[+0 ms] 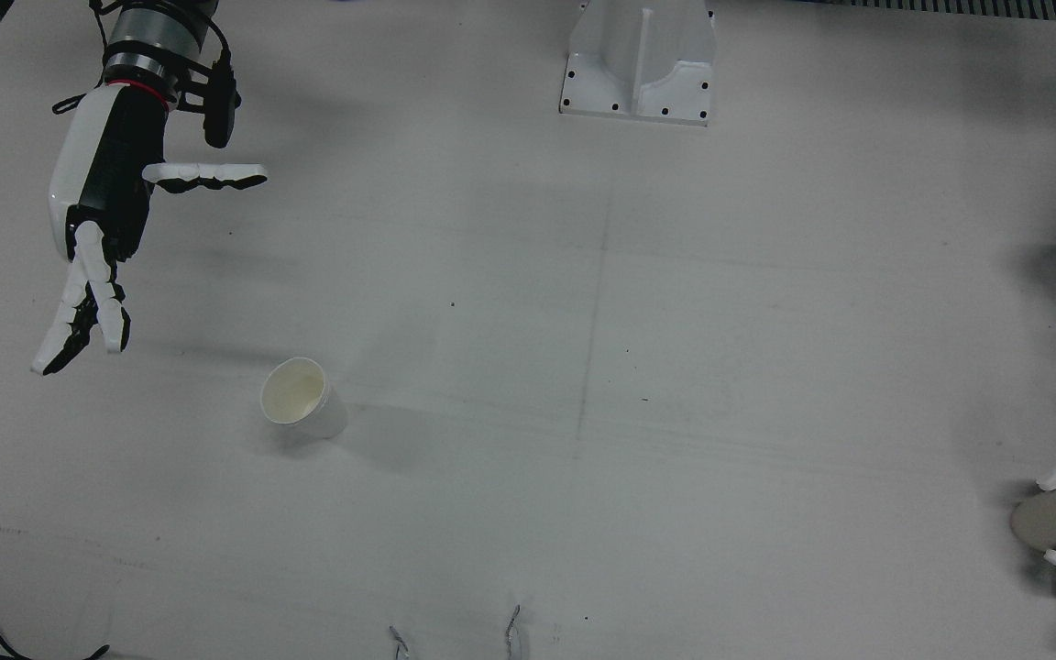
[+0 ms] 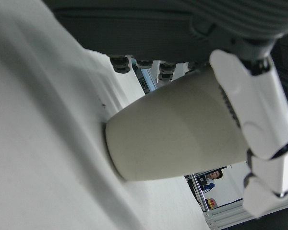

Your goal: Pour water

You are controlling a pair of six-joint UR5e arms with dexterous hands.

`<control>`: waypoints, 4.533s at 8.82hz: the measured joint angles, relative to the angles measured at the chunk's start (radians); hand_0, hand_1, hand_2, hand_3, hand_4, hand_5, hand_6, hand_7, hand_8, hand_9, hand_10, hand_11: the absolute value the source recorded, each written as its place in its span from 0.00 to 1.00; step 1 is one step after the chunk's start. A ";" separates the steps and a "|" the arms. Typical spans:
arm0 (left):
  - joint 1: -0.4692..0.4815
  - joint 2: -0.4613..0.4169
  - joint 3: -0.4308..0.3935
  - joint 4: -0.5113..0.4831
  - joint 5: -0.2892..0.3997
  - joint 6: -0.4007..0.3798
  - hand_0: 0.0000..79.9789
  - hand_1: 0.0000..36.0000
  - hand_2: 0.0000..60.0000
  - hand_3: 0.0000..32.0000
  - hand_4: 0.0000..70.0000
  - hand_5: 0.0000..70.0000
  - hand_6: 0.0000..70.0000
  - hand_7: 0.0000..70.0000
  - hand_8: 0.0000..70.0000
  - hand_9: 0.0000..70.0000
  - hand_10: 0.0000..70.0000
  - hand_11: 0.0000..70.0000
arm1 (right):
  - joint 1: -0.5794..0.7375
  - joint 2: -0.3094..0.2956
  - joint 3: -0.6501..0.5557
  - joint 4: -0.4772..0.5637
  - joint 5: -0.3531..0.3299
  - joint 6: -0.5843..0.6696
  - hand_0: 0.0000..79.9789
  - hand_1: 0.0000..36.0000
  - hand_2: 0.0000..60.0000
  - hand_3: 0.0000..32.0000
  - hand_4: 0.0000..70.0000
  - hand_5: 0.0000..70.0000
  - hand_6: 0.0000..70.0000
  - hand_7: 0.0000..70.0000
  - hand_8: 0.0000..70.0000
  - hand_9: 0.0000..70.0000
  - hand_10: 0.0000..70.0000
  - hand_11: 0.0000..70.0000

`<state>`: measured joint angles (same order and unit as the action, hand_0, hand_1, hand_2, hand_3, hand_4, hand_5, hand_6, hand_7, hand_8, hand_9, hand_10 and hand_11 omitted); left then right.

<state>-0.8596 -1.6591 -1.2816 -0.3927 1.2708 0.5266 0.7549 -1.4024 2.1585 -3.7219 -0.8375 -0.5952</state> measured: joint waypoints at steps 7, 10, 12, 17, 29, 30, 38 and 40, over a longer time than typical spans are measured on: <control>-0.019 0.051 -0.165 0.078 -0.023 -0.061 0.23 1.00 1.00 0.00 0.34 0.75 0.05 0.14 0.02 0.06 0.08 0.14 | 0.014 0.001 -0.017 -0.001 0.003 0.001 0.55 0.27 0.09 0.00 0.09 0.06 0.03 0.02 0.01 0.01 0.00 0.00; -0.019 0.066 -0.270 0.130 -0.050 -0.075 0.39 1.00 1.00 0.00 0.32 0.81 0.06 0.14 0.02 0.06 0.08 0.15 | 0.019 0.064 -0.114 0.000 0.018 -0.002 0.61 0.46 0.14 0.00 0.08 0.04 0.03 0.02 0.03 0.02 0.00 0.01; -0.021 0.068 -0.326 0.169 -0.052 -0.075 0.50 1.00 1.00 0.00 0.30 0.83 0.07 0.15 0.02 0.06 0.09 0.16 | 0.020 0.116 -0.211 0.070 0.021 -0.020 0.58 0.36 0.10 0.00 0.03 0.00 0.00 0.00 0.02 0.00 0.00 0.00; -0.020 0.055 -0.368 0.234 -0.051 -0.076 0.55 1.00 1.00 0.00 0.34 0.87 0.09 0.18 0.03 0.08 0.10 0.18 | 0.007 0.116 -0.429 0.355 0.023 0.011 0.58 0.33 0.08 0.00 0.04 0.03 0.00 0.00 0.01 0.00 0.00 0.00; -0.030 0.062 -0.381 0.251 -0.053 -0.077 0.51 1.00 1.00 0.00 0.34 0.85 0.08 0.17 0.03 0.08 0.09 0.17 | -0.181 0.062 -0.597 0.526 0.209 0.133 0.54 0.27 0.09 0.00 0.02 0.02 0.00 0.00 0.01 0.00 0.00 0.00; -0.030 0.064 -0.381 0.250 -0.053 -0.077 0.50 1.00 1.00 0.00 0.33 0.85 0.08 0.17 0.03 0.07 0.09 0.17 | -0.184 0.064 -0.603 0.530 0.228 0.143 0.54 0.27 0.10 0.00 0.03 0.02 0.00 0.00 0.01 0.00 0.00 0.00; -0.032 0.068 -0.372 0.240 -0.053 -0.085 0.49 1.00 1.00 0.00 0.32 0.82 0.07 0.16 0.03 0.07 0.09 0.17 | -0.210 0.160 -0.753 0.536 0.337 0.181 0.54 0.28 0.14 0.00 0.07 0.05 0.02 0.02 0.01 0.00 0.00 0.00; -0.034 0.069 -0.367 0.233 -0.053 -0.085 0.49 1.00 1.00 0.00 0.32 0.82 0.07 0.16 0.03 0.07 0.09 0.17 | -0.226 0.181 -0.777 0.536 0.337 0.180 0.54 0.28 0.15 0.00 0.07 0.05 0.03 0.03 0.02 0.01 0.00 0.00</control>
<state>-0.8936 -1.5897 -1.6481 -0.1596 1.2175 0.4418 0.5292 -1.2210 1.3819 -3.1861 -0.5002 -0.4154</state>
